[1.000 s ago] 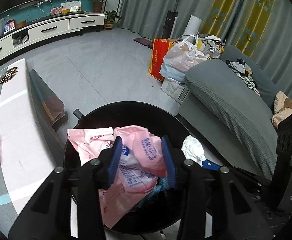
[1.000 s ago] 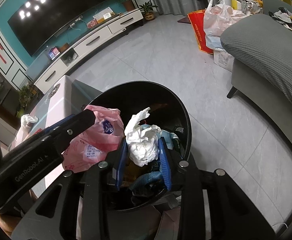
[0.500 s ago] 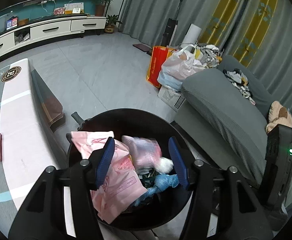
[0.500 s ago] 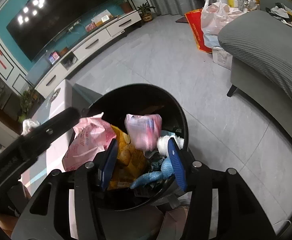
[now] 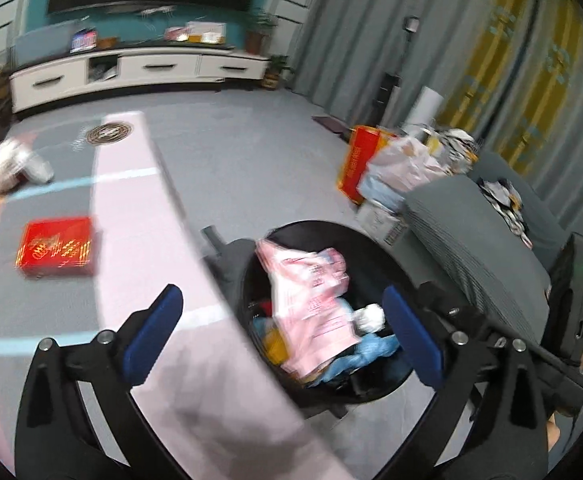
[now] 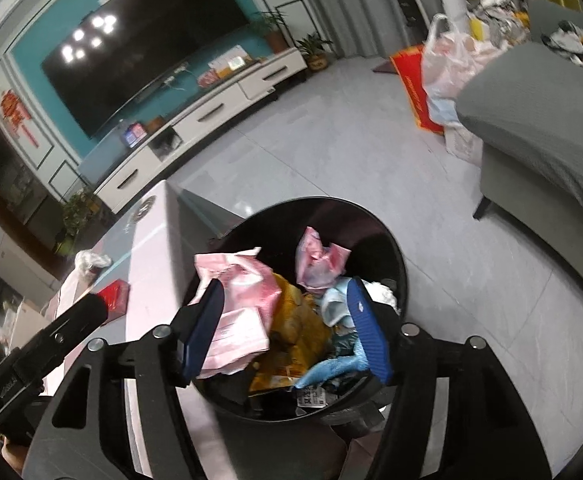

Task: Collect trash
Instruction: 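Move both open tools back toward the remaining trash on the mat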

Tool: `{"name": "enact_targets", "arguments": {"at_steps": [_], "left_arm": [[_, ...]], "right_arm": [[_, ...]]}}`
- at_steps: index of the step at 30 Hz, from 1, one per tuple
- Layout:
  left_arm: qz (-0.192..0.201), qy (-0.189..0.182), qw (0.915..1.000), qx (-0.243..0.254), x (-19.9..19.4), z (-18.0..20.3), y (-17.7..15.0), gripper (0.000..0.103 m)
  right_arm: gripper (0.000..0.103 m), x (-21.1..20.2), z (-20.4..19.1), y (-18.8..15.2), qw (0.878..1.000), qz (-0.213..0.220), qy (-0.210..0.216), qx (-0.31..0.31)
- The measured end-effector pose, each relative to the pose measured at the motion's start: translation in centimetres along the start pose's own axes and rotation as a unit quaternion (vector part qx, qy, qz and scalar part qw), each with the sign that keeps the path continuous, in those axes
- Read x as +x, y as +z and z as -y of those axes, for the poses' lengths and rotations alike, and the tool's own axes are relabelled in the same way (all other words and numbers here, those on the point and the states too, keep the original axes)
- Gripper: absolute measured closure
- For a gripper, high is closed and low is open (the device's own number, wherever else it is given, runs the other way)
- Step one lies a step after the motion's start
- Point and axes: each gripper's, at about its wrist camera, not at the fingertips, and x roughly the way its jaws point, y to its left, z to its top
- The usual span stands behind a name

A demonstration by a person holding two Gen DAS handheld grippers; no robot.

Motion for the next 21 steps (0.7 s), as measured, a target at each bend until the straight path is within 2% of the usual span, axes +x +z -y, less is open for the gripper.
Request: {"name": "enact_targets", "arguments": {"at_steps": [2, 5, 10, 16, 20, 21], "left_arm": [[-0.004, 0.014, 0.9998, -0.016, -0.7, -1.5, -0.3, 0.003], [-0.001, 0.038, 0.9987, -0.032, -2.4, -4.0, -1.1, 0.003], [0.017, 0.091, 0.9951, -0.035, -5.2, -8.1, -2.6, 0.003], [0.021, 0.12, 0.9901, -0.07, -7.6, -14.6, -4.7, 0.003], [0.03, 0.122, 0.9876, -0.094, -9.1, -18.5, -5.3, 0.003], [0.031, 0.124, 0.9867, -0.101, -9.3, -19.2, -5.4, 0.003]], "right_arm": [[0.034, -0.2, -1.1, -0.3, 1.0, 0.005, 0.003, -0.017], [0.022, -0.5, -3.0, -0.8, 0.999, 0.014, 0.008, -0.045], [0.011, -0.3, -7.2, -2.1, 0.994, 0.017, 0.019, -0.103], [0.011, 1.5, -13.5, -5.0, 0.98, -0.017, 0.036, -0.196], [0.01, 2.9, -16.3, -6.3, 0.975, -0.037, 0.047, -0.215], [0.007, 3.3, -16.9, -6.6, 0.974, -0.043, 0.047, -0.216]]}}
